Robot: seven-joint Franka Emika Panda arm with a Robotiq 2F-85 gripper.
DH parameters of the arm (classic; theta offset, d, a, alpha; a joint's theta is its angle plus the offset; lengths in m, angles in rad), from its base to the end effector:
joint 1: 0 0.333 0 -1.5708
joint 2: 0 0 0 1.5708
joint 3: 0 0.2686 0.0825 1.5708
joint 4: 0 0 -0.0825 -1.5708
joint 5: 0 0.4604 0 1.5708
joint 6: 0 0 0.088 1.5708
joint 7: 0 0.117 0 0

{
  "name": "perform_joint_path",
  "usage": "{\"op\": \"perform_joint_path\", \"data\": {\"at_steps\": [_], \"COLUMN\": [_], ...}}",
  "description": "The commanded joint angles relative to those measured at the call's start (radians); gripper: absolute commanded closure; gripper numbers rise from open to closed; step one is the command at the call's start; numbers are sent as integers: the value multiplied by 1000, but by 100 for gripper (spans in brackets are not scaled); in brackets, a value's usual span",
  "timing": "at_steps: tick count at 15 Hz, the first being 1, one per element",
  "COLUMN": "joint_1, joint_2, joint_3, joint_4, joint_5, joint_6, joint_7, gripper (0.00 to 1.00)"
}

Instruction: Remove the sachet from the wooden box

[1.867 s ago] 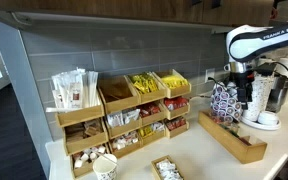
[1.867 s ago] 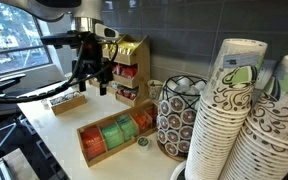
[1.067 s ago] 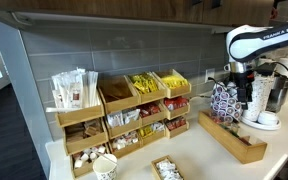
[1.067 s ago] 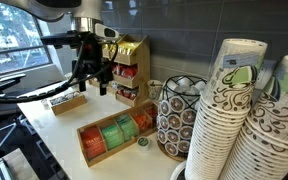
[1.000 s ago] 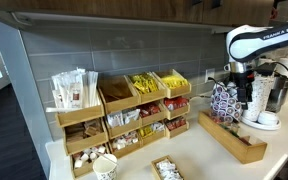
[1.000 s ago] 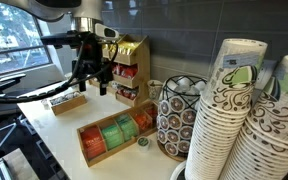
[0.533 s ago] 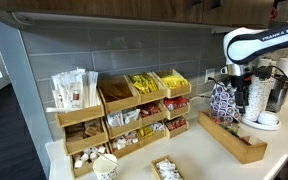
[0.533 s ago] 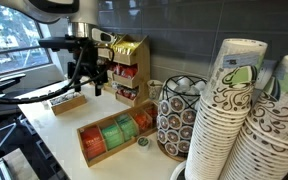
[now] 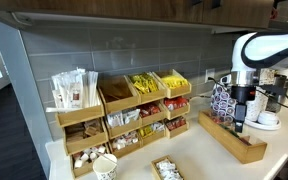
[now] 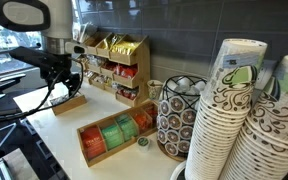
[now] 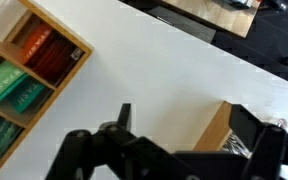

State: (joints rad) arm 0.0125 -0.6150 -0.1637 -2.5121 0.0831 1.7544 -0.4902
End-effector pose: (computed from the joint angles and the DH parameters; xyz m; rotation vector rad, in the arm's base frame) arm 0.4429 -0.0522 0.4002 -2.8814 -0.5159 0.1330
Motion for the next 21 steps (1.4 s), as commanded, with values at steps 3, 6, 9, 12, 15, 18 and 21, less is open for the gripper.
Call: {"op": "perform_joint_path", "data": {"at_steps": [3,6,9,12,15,18,21], "joint_1": [28,29,42,133,244,332,413], "joint_2": [-73,-91,-82,-76,-48,-1,71], "joint_3": [9,8,21,58,101,139,165], "joint_4": [-66,-77,-84,-123,-152,-170,-171], "joint_5": [12,12,15,97,207,282,338], "joint_6": [36,41,55,113,214,344,445], "joint_7": [6,7,6,-18,-54,-96,-156], "gripper": [0,0,0,0,0,0,0]}}
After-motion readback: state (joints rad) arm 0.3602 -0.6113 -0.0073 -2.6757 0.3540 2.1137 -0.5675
